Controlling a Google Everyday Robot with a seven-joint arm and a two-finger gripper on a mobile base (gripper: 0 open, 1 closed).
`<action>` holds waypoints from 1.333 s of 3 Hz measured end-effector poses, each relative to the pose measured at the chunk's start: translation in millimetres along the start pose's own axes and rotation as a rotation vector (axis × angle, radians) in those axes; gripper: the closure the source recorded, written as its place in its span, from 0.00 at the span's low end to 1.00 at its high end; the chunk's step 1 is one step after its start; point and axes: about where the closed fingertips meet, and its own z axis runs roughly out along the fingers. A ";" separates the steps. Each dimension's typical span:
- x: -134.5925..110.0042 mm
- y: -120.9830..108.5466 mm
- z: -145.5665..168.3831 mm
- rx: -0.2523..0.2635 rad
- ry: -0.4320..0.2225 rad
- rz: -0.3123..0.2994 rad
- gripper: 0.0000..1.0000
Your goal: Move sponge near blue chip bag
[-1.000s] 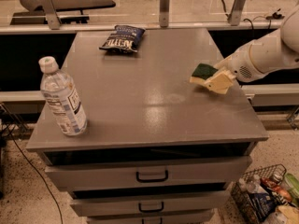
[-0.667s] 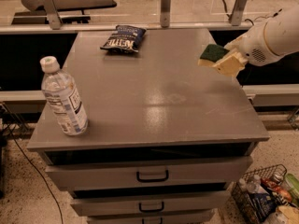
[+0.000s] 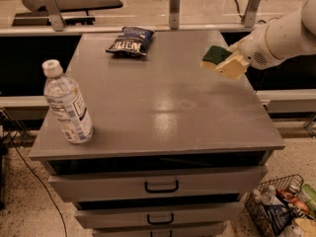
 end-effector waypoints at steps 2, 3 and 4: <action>-59.6 -26.4 94.0 -0.004 -0.108 -0.003 1.00; -91.7 -33.8 136.3 -0.017 -0.155 0.002 1.00; -118.0 -25.1 174.2 -0.050 -0.179 -0.006 1.00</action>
Offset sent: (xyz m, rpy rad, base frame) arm 0.1616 0.1100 -0.0220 0.1292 -0.0992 0.0688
